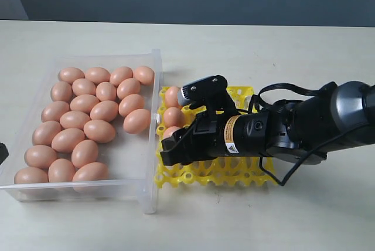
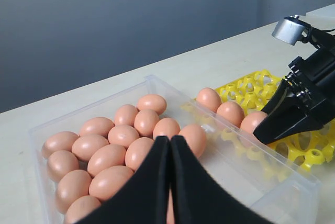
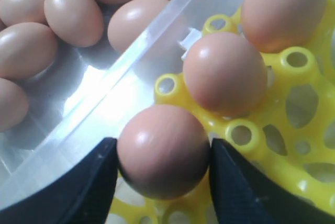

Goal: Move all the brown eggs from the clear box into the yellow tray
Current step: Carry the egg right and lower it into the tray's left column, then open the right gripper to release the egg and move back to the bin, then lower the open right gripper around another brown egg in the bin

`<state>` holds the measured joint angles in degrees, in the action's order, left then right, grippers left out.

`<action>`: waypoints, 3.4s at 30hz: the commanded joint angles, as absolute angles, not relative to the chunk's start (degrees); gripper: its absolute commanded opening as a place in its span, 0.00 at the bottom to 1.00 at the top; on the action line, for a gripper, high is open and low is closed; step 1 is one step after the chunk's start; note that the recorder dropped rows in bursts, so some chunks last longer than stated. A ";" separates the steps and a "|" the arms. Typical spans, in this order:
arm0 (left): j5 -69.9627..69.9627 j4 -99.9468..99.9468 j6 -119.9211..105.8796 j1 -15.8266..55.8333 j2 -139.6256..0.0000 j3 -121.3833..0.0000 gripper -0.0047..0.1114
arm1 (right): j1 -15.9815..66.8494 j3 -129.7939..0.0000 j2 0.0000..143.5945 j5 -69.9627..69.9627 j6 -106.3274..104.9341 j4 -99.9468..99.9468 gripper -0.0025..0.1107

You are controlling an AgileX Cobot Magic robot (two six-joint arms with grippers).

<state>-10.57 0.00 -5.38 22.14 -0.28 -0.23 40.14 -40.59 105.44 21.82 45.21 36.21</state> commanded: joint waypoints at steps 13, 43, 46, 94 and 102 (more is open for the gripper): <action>-10.36 0.00 -5.16 22.46 0.00 0.00 0.04 | 39.98 -40.34 102.51 21.13 45.01 35.34 0.51; -10.36 0.00 -5.16 22.46 0.00 0.00 0.04 | 56.04 -63.20 96.37 -18.68 28.48 40.82 0.44; -10.36 0.00 -5.16 22.46 0.00 0.00 0.04 | 56.04 -71.33 105.96 -23.96 14.36 29.01 0.44; -10.36 0.00 -5.16 22.46 0.00 0.00 0.04 | 56.04 -101.49 128.10 -32.71 -11.80 2.86 0.04; -10.36 0.00 -5.16 22.46 0.00 0.00 0.04 | 56.04 -101.49 120.57 -33.06 -11.80 2.86 0.04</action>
